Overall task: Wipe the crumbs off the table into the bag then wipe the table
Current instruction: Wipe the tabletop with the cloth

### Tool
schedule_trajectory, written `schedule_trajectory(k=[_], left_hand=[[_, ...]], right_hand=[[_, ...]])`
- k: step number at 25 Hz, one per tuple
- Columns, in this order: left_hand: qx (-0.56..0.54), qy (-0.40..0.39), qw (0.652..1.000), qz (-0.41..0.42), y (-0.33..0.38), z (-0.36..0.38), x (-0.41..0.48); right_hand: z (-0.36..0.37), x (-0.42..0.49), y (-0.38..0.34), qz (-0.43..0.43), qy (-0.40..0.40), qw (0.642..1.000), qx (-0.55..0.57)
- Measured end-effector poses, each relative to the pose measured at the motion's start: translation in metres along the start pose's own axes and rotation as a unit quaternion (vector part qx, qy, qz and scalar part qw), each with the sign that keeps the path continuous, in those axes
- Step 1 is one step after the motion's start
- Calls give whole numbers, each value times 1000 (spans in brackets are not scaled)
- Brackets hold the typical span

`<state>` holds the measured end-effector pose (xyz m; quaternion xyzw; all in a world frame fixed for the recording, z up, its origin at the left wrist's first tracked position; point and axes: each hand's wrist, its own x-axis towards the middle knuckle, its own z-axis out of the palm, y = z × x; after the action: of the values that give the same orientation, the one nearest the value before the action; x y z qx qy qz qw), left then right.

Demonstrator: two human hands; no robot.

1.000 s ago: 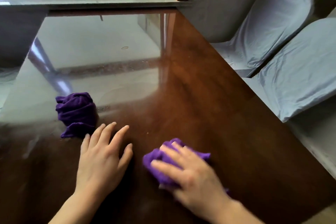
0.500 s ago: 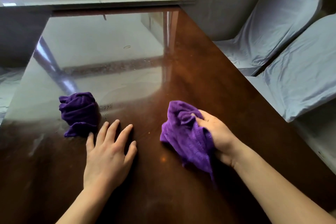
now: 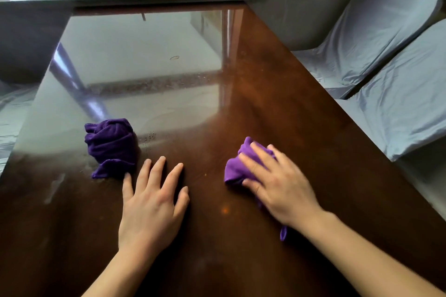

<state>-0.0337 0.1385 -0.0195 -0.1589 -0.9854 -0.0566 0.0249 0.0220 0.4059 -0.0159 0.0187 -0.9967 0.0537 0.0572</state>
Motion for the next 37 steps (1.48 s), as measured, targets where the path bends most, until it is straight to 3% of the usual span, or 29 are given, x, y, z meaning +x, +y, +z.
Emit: schedule_trajectory(k=[3,7,9,14,17,19,24,27,30,35,37], left_hand=[[2,3,1000,-1,0,1,0],[6,-1,1000,-6,2,0,2],[9,-5,1000,-8,4,-2,2],[-40,0,999,-1,-1,-7,-1],[-70,8,997,8,-4,-8,-3],[-54,-6,998,11,-3,-8,-3],[-20,-32,998,54,-1,-3,-2],[-6,-30,998,55,-1,-2,-1],[-5,-26,999,47,-2,-2,-1],[-2,-32,998,50,2,0,0],[-5,-34,998,51,1,-1,1]], right_hand=[[2,46,41,101,11,995,-11],[6,93,36,238,36,970,38],[1,94,13,204,57,975,63],[6,18,-99,2,12,993,117],[5,-12,-90,-63,27,992,102],[2,-4,-49,-44,47,996,63],[-2,24,53,156,67,985,17],[-12,43,79,254,70,964,33],[-19,18,51,237,77,966,71],[-17,-127,1,49,35,994,89],[-21,-137,33,86,52,994,46]])
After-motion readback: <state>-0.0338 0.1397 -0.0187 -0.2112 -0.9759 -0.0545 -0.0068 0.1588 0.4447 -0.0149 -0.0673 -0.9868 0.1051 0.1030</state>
